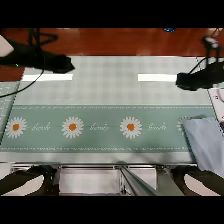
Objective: Fold the shirts.
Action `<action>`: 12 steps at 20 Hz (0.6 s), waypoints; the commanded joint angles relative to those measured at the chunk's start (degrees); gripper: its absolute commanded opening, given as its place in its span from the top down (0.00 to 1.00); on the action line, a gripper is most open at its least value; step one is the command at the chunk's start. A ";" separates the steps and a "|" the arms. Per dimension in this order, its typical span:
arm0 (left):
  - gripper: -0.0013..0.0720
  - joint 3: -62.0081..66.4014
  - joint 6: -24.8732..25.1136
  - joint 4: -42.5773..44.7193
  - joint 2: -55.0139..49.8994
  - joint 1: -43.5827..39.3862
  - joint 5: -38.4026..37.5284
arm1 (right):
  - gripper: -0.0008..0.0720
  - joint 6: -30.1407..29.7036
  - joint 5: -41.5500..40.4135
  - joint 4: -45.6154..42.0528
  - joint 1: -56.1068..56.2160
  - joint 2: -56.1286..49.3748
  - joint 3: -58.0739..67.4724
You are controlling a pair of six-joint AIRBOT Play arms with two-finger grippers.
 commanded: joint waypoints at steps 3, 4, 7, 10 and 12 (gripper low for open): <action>0.96 -9.20 -4.48 1.70 -0.07 2.75 1.20 | 0.96 6.88 0.09 -12.00 9.27 -6.84 -1.75; 0.96 -9.16 -4.48 1.68 0.00 2.62 1.14 | 0.96 6.78 -0.33 -12.07 9.29 -6.64 -1.75; 0.96 -9.18 -4.50 1.68 -0.24 2.64 0.09 | 0.96 6.69 -0.33 -12.26 9.25 -6.43 -1.75; 0.96 -9.18 -4.50 1.68 -0.24 2.62 0.39 | 0.96 6.69 -0.31 -12.24 9.25 -6.43 -1.75; 0.96 -9.18 -4.50 1.68 -0.24 2.62 0.39 | 0.96 6.69 -0.31 -12.24 9.25 -6.43 -1.75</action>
